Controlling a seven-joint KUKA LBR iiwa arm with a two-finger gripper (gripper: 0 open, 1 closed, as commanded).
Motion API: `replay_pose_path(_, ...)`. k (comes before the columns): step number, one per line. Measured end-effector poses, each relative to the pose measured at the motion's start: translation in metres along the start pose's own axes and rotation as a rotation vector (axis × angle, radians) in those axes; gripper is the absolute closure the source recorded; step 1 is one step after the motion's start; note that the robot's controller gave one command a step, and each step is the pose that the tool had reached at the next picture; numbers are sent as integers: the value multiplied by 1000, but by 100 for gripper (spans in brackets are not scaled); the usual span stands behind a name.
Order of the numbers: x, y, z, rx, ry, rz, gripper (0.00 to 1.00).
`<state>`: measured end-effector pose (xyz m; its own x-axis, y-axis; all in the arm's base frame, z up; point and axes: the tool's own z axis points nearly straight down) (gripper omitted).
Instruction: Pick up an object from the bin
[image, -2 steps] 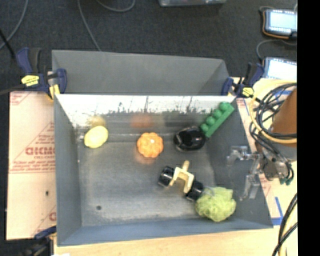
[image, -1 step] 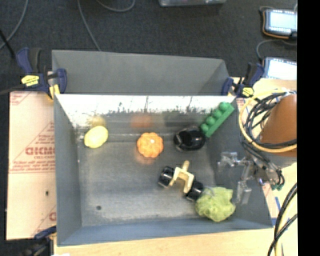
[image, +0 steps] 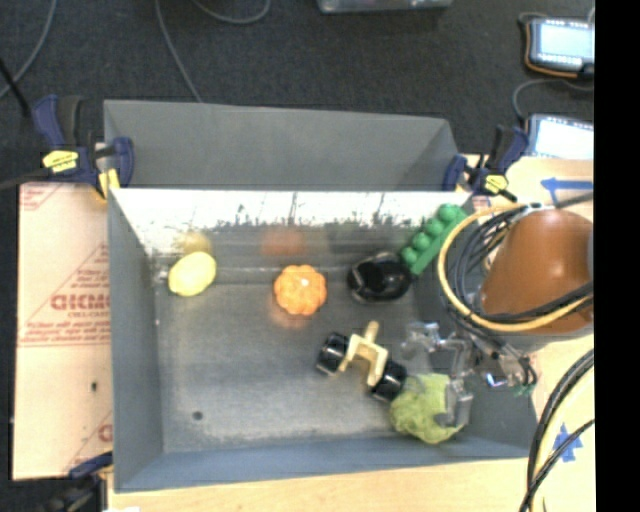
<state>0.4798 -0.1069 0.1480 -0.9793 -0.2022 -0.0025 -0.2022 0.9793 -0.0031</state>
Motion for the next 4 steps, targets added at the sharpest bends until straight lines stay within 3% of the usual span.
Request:
replay_pose_path(1, 4, -29, 66, 5, -8, 87, 100)
replay_pose_path(2, 4, -29, 66, 5, -8, 85, 100)
replay_pose_path(3, 4, -40, -45, 7, -11, 78, 100)
replay_pose_path(4, 4, -40, -45, 7, -11, 78, 100)
